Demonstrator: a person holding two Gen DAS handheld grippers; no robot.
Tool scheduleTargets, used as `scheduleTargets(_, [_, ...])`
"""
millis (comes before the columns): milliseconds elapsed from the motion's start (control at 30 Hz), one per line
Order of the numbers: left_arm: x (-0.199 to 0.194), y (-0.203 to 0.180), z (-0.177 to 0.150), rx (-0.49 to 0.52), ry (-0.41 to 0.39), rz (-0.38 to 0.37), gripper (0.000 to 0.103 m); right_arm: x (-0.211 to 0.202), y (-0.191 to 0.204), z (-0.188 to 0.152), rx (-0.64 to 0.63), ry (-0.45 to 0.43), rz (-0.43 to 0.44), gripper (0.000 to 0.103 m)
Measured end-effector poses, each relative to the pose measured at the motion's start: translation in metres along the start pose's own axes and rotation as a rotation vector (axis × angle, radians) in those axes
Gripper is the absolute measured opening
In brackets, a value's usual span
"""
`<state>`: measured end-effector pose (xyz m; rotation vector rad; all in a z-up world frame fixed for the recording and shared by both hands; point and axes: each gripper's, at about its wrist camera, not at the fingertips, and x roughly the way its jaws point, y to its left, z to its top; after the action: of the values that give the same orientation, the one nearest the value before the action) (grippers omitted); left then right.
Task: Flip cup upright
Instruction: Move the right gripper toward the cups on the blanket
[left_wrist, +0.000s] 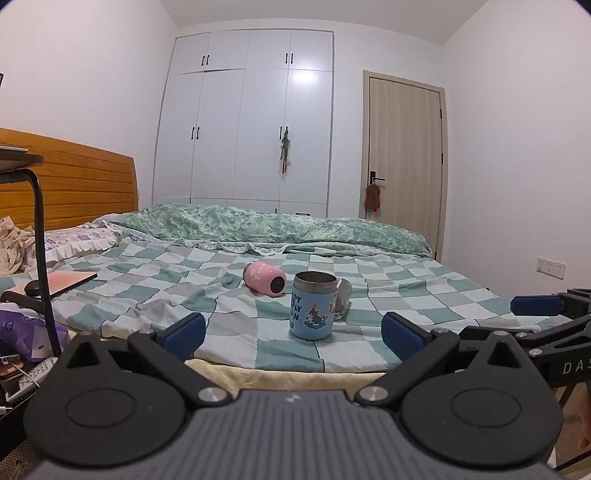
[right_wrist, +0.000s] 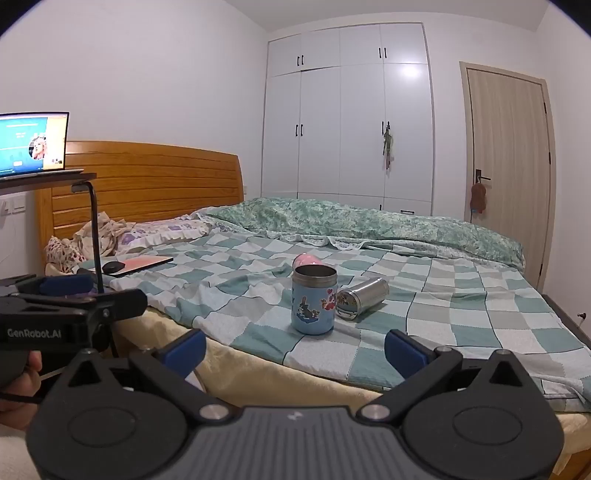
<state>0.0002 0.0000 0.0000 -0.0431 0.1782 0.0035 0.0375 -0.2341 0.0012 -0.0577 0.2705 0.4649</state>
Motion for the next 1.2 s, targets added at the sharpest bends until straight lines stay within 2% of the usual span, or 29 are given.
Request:
scheduleTargets(700, [0.002, 0.003, 0.000, -0.001, 0.013, -0.008, 0.103, 0.000, 0.000, 0.000, -0.006, -0.001, -0.002, 0.103])
scheduleTargets(867, [0.002, 0.013, -0.003, -0.046, 0.010, 0.012, 0.103, 0.005, -0.008, 0.002, 0.003, 0.003, -0.021, 0.103])
scheduleTargets(1200, [0.052, 0.034, 0.020, -0.129, 0.020, 0.108, 0.103, 0.063, -0.023, 0.022, -0.027, 0.023, -0.012, 0.103])
